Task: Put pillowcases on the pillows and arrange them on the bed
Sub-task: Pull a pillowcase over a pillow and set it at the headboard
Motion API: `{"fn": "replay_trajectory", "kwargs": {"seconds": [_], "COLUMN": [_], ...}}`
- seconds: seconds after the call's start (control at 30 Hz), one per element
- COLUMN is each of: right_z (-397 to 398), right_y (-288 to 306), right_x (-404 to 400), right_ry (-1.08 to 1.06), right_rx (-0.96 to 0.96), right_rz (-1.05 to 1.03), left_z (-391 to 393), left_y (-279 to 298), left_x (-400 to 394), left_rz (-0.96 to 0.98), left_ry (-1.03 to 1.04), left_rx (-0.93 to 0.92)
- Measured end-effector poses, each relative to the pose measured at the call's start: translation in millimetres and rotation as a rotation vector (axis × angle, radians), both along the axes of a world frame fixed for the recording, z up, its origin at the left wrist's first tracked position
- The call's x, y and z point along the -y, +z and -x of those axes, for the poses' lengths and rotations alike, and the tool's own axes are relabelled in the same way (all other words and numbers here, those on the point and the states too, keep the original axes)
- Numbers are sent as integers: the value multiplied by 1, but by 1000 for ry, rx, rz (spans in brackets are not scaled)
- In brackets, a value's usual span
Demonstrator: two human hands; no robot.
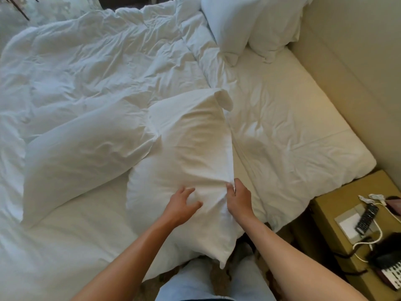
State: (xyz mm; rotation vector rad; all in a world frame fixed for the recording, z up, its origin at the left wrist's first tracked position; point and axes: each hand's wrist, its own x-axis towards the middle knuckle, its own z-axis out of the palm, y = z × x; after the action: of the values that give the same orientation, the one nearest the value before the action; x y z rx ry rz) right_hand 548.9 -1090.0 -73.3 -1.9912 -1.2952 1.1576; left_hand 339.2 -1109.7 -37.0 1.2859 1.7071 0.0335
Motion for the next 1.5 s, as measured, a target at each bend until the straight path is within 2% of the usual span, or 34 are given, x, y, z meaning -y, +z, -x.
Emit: {"fn": "replay_trajectory", "kwargs": {"seconds": [0.27, 0.47, 0.6, 0.7, 0.8, 0.9, 0.97, 1.07, 1.2, 1.33, 1.5], "right_z": [-18, -36, -65, -106, -158, -204, -222, -237, -254, -276, -302], "right_y": [81, 160, 213, 231, 227, 204, 188, 171, 162, 155, 154], "right_x": [-27, -53, -57, -42, -20, 6, 22, 32, 33, 26, -1], "right_ry": [53, 93, 115, 92, 9, -69, -95, -82, -26, -22, -85], "right_rx": [103, 117, 150, 186, 262, 348, 374, 411, 414, 430, 419], "right_rz": [-233, -413, -519, -541, -515, -405, -361, -352, -354, -359, -385], "left_z": [-29, -76, -116, -142, -162, -176, -187, -208, -237, -254, -267], "left_y": [30, 70, 90, 97, 100, 106, 108, 108, 106, 113, 136], "left_x": [-9, -17, -18, -30, -55, -82, -102, -132, -160, -169, -172], "left_rz": [-25, -122, -199, -236, -391, -558, -638, -640, -609, -698, -758], "left_ry": [-27, -101, -184, -282, -299, -287, -364, -542, -644, -629, -504], "left_rx": [115, 200, 316, 374, 294, 219, 164, 58, -78, -150, -189]}}
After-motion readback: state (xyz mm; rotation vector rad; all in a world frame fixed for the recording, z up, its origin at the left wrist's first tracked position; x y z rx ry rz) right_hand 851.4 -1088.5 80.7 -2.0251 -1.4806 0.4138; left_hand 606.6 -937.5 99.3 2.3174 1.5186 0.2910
